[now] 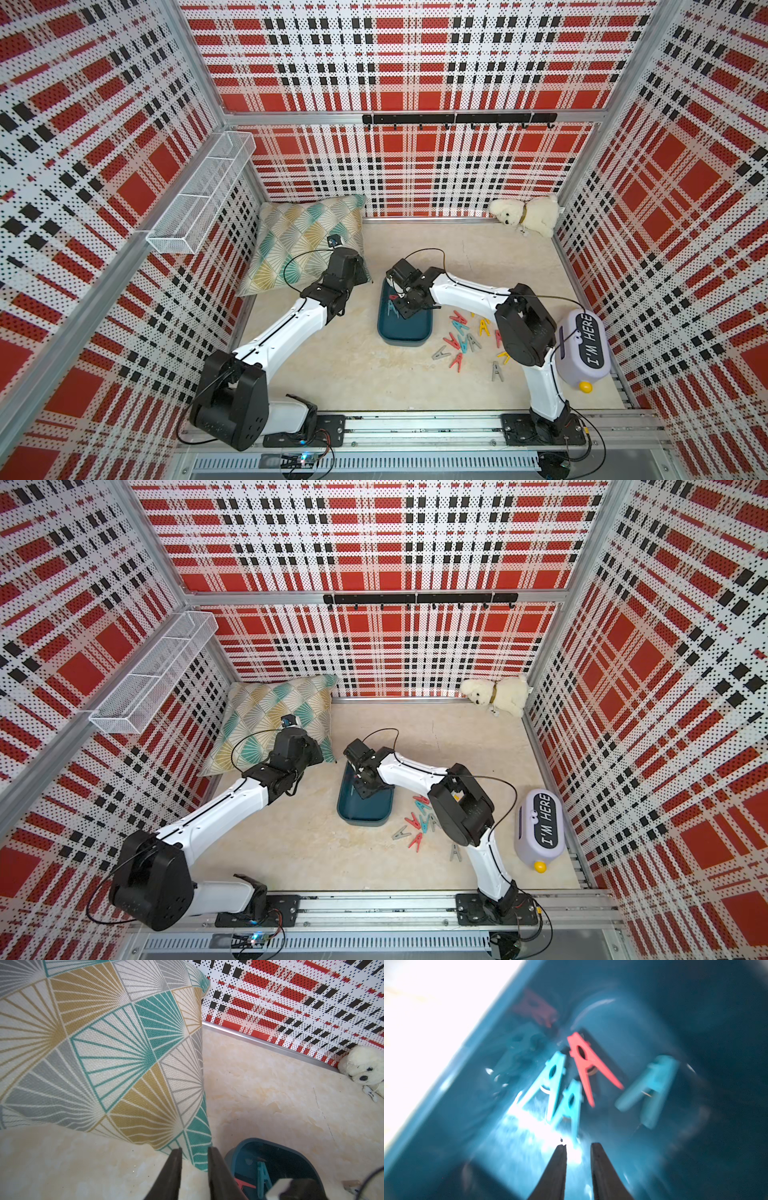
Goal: Put the clothespins into the storage box
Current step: Place the clothespin in the storage box, then pick up the clothespin from the center of the board.
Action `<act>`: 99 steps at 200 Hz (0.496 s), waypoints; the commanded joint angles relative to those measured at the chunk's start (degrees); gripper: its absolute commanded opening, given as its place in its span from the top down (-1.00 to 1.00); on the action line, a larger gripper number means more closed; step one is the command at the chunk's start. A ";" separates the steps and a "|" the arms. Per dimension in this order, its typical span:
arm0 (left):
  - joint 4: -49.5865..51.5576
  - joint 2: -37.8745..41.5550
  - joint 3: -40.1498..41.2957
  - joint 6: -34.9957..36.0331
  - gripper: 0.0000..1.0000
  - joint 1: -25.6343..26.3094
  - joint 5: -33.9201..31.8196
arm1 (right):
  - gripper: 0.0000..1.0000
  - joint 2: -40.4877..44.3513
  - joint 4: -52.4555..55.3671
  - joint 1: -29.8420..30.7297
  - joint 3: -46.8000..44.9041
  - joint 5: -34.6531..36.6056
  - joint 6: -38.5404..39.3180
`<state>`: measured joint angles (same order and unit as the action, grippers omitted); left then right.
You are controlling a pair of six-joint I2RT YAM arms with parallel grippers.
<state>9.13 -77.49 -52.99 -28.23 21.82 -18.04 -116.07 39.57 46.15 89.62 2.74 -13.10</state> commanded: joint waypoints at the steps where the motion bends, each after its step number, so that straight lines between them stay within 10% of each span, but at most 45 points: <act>1: 0.54 1.12 -1.10 0.27 0.43 -0.35 -0.23 | 0.44 8.63 -3.16 -3.05 -4.19 -1.15 -0.56; 99: 0.54 -4.18 -4.67 0.38 0.43 6.05 -1.90 | 0.40 24.36 -7.55 -17.11 -29.86 7.30 -5.31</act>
<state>9.45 -79.72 -55.37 -28.21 26.24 -18.72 -91.31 34.06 30.79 62.06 6.48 -16.45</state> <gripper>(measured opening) 0.283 0.306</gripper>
